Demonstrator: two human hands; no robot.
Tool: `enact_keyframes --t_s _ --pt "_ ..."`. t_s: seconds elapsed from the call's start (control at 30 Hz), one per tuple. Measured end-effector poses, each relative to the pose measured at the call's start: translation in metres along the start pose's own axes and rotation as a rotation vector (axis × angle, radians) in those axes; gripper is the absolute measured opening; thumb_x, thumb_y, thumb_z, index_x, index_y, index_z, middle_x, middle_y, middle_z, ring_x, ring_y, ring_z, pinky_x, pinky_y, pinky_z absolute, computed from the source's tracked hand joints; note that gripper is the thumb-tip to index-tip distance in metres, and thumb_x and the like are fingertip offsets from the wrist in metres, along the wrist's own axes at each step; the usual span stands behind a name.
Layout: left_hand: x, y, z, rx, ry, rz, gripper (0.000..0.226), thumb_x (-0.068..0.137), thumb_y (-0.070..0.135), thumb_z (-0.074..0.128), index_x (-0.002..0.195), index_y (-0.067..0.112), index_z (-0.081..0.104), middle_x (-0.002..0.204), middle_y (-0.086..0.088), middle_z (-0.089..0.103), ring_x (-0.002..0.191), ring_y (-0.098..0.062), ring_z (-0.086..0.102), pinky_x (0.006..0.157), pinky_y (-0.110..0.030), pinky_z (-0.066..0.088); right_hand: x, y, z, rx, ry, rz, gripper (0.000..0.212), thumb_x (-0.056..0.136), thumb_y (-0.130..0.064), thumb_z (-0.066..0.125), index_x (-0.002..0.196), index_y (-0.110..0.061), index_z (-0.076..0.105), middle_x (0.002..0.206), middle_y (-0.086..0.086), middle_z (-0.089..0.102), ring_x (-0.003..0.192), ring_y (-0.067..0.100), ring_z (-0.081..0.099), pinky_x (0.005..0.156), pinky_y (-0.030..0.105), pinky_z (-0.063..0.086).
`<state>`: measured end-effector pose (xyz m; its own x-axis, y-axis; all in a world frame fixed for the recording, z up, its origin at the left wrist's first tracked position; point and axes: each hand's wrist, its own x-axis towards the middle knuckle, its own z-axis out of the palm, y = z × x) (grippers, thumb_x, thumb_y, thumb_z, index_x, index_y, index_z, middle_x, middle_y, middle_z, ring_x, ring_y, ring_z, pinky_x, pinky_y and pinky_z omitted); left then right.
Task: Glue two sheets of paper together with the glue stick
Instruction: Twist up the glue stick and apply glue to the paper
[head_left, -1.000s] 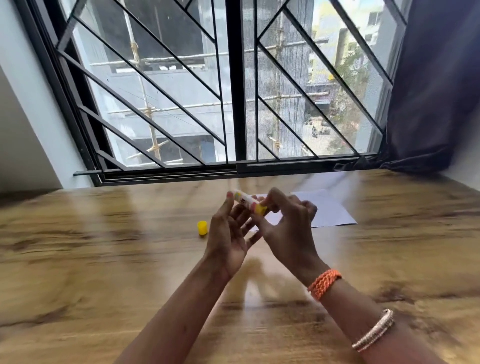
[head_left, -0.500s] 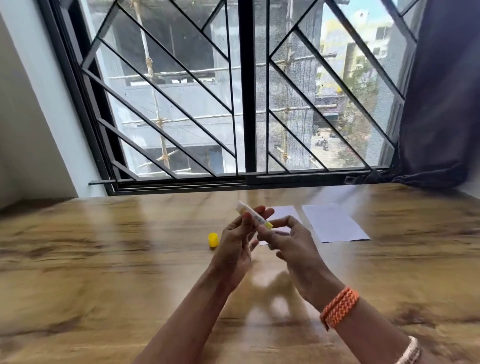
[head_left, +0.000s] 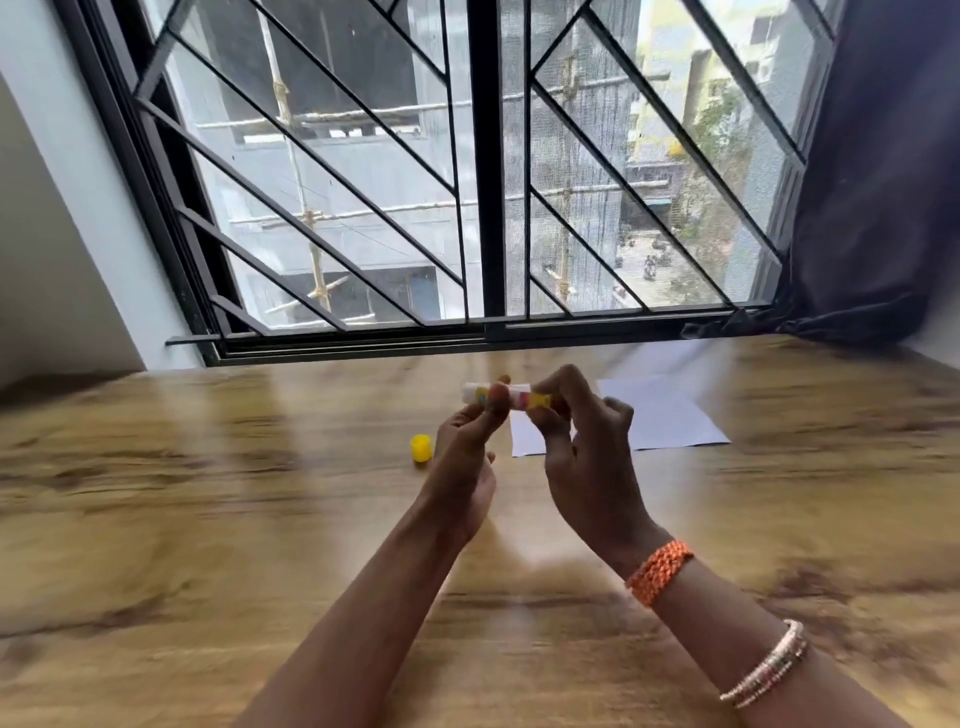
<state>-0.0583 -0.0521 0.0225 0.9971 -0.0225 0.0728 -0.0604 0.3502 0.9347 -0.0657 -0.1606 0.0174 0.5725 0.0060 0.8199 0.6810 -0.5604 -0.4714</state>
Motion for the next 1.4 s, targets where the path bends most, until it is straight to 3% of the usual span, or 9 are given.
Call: enact_keyframes --t_s 0.2,0.33,0.47,0.6,0.77,0.87,1.0,1.23,1.4 --pt "-0.004 0.001 0.001 0.044 0.001 0.087 0.017 0.091 0.015 0.050 0.096 0.021 0.065 0.125 0.016 0.057 0.099 0.015 0.053 0.101 -0.030 0.027 0.003 0.002 0.001 0.357 -0.092 0.416 0.021 0.098 -0.010 0.043 0.079 -0.020 0.043 0.057 -0.004 0.051 0.049 0.006 0.044 0.050 0.026 0.038" --pt "-0.006 0.001 0.003 0.062 0.000 0.125 0.023 0.091 0.015 0.050 0.085 0.025 0.070 0.091 0.026 0.069 0.095 0.017 0.055 0.085 -0.022 0.032 -0.004 0.007 0.006 0.118 -0.033 0.211 0.025 0.099 -0.039 0.036 0.088 -0.022 0.051 0.061 -0.011 0.057 0.058 0.008 0.058 0.061 0.040 0.050" --pt "-0.006 0.001 0.003 0.093 0.027 0.171 0.030 0.092 0.012 0.049 0.077 0.025 0.071 0.070 0.027 0.070 0.073 0.020 0.059 0.074 -0.017 0.033 -0.007 0.009 0.008 -0.020 -0.019 0.064 0.022 0.091 -0.025 0.059 0.106 -0.024 0.043 0.087 -0.006 0.061 0.079 0.015 0.057 0.075 0.036 0.039" --pt "-0.006 0.002 0.002 0.079 0.080 0.219 0.030 0.091 0.018 0.051 0.068 0.023 0.070 0.084 0.017 0.060 0.069 0.021 0.056 0.075 -0.020 0.033 -0.007 0.008 0.008 -0.211 -0.025 -0.004 0.048 0.075 -0.003 0.074 0.105 -0.026 0.044 0.090 -0.008 0.062 0.082 0.015 0.056 0.079 0.029 0.028" --pt "-0.007 0.004 0.004 0.089 0.087 0.197 0.015 0.091 0.019 0.051 0.082 0.019 0.062 0.069 0.030 0.060 0.066 0.024 0.054 0.073 -0.015 0.033 -0.003 0.010 0.001 -0.226 0.023 -0.005 0.035 0.075 -0.008 0.076 0.099 -0.023 0.054 0.083 -0.008 0.065 0.081 0.017 0.059 0.080 0.029 0.026" --pt "-0.005 0.003 0.003 0.089 0.082 0.187 0.014 0.092 0.017 0.051 0.083 0.016 0.063 0.067 0.037 0.061 0.069 0.025 0.054 0.075 -0.015 0.033 -0.002 0.010 0.001 -0.314 0.000 0.019 0.008 0.087 -0.026 0.058 0.092 -0.020 0.057 0.074 -0.003 0.066 0.077 0.021 0.059 0.079 0.031 0.025" --pt "-0.004 0.002 0.004 0.121 0.070 0.210 0.013 0.089 0.015 0.054 0.084 0.019 0.065 0.075 0.042 0.061 0.077 0.028 0.053 0.077 -0.014 0.032 -0.001 0.011 0.002 -0.296 -0.053 0.105 0.038 0.090 -0.038 0.028 0.084 -0.019 0.059 0.074 -0.001 0.064 0.079 0.024 0.056 0.076 0.032 0.023" --pt "-0.003 0.002 -0.001 0.124 0.089 0.248 0.039 0.088 0.018 0.055 0.056 0.030 0.074 0.074 0.034 0.060 0.072 0.025 0.054 0.073 -0.014 0.031 -0.003 0.012 0.003 -0.258 -0.060 0.042 0.039 0.087 -0.052 0.048 0.110 -0.021 0.053 0.110 -0.002 0.056 0.110 0.017 0.042 0.091 0.035 0.023" --pt "-0.003 0.000 0.001 0.116 0.082 0.254 0.038 0.088 0.015 0.056 0.058 0.029 0.074 0.075 0.035 0.060 0.081 0.023 0.052 0.076 -0.013 0.031 -0.003 0.016 0.003 -0.334 -0.032 0.026 0.028 0.075 -0.025 0.074 0.098 -0.019 0.061 0.113 0.001 0.058 0.115 0.022 0.044 0.093 0.039 0.024"
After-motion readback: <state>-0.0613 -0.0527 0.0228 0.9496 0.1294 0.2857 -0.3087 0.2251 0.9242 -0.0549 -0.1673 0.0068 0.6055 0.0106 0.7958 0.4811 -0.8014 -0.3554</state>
